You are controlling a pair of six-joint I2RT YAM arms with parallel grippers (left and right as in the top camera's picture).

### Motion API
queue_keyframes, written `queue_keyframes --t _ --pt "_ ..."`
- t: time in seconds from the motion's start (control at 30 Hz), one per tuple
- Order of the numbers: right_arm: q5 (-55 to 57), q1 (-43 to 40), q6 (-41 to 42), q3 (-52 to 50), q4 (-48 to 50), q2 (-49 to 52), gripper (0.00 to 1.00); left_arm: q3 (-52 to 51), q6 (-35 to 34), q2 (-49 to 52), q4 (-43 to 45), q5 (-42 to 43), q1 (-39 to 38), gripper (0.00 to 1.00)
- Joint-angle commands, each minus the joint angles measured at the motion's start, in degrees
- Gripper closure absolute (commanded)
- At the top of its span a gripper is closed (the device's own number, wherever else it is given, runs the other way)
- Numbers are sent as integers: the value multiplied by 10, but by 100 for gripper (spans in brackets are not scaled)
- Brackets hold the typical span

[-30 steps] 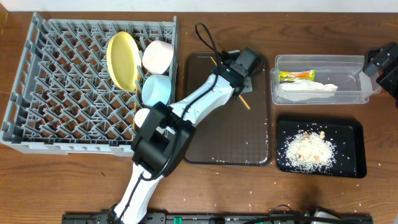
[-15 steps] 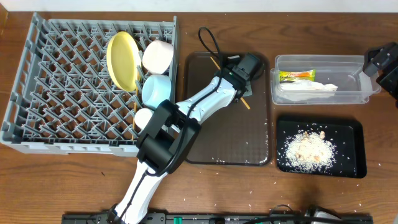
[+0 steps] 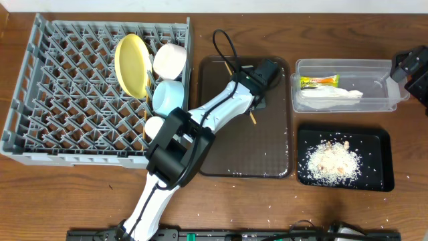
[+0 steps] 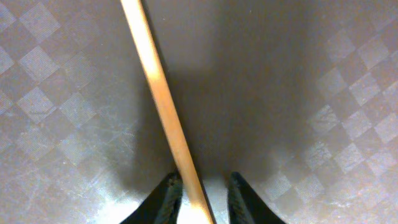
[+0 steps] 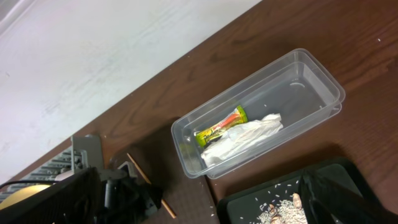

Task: Sort waste into correct bins and load items into the dishwasher
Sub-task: 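Reach left gripper to the second chopstick and grasp it, then carry the second chopstick into the rack and release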

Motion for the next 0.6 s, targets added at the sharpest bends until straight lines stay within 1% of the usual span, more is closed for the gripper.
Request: queue_keyframes --t 0.0,0.03,0.07,0.1,0.17,0.3,0.4,0.57 --pt "0 -4 1 0 -1 -1 1 -5 18 17 -10 39 0 80" --pt "-1 -4 1 0 -1 -1 1 -5 18 17 -11 39 0 81" --pt "0 -4 1 0 -1 -1 1 -4 18 17 -11 39 0 88" --pt "0 -4 1 0 -1 -1 1 -1 19 17 -16 39 0 92" --pt "0 -4 1 0 -1 -1 1 13 37 12 -30 39 3 92" --pt "0 -4 1 0 -1 -1 1 56 96 -31 -86 39 16 92" --pt "0 -4 1 0 -1 -1 1 77 155 -94 -137 37 31 93" --pt "0 -4 1 0 -1 -1 1 80 268 -223 -223 29 74 93"
